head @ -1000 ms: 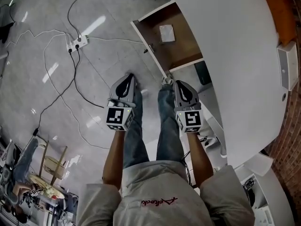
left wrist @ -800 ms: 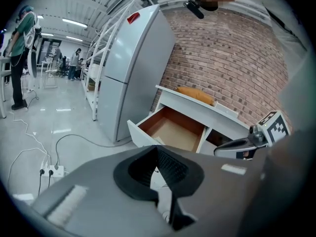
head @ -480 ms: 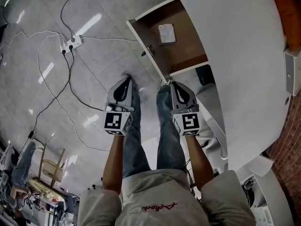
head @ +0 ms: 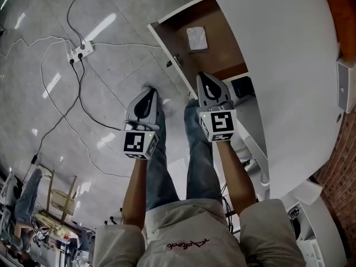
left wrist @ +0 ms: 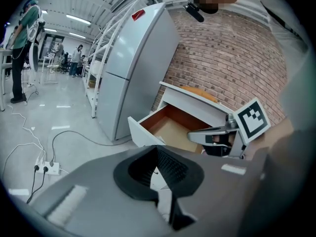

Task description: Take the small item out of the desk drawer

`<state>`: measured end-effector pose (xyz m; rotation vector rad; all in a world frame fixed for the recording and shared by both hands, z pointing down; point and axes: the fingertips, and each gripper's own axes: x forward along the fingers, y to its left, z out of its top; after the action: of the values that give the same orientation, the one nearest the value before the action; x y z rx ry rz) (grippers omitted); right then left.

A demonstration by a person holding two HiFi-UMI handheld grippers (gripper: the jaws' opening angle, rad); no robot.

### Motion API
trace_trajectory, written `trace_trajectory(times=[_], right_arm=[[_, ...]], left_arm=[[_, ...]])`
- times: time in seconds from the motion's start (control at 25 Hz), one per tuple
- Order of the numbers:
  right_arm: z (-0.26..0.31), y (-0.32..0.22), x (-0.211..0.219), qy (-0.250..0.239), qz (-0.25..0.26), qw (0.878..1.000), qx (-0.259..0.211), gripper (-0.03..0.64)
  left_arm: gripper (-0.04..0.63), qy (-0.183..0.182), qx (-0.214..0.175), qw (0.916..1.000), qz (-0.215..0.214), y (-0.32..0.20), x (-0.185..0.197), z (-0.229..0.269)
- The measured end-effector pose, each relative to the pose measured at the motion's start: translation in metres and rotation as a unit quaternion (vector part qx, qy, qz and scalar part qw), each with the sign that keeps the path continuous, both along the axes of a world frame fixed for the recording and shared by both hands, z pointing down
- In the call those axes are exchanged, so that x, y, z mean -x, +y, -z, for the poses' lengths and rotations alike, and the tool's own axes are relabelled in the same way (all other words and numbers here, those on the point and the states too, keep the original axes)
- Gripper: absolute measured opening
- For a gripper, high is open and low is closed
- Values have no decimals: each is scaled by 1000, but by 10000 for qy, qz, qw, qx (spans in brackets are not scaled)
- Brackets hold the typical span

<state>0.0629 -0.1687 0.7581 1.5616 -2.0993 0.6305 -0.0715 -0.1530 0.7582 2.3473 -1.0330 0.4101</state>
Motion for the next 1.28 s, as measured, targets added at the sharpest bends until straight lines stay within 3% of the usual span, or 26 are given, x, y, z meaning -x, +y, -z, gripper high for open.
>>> trace_trajectory(times=[0.6, 1.08, 1.16, 1.28], right_arm=[[-34, -85, -13, 371, 9, 9990, 232, 11], [-89, -110, -21, 772, 45, 9917, 1027, 14], [-98, -111, -22, 814, 17, 9898, 1168, 87], [-109, -114, -23, 864, 27, 9880, 1281, 123]], left_arm=[[9, 71, 97, 9999, 27, -13, -3, -5], [9, 94, 109, 9999, 66, -23, 0, -9], [9, 98, 106, 9999, 69, -24, 1, -9], [9, 110, 117, 9998, 74, -23, 2, -9]])
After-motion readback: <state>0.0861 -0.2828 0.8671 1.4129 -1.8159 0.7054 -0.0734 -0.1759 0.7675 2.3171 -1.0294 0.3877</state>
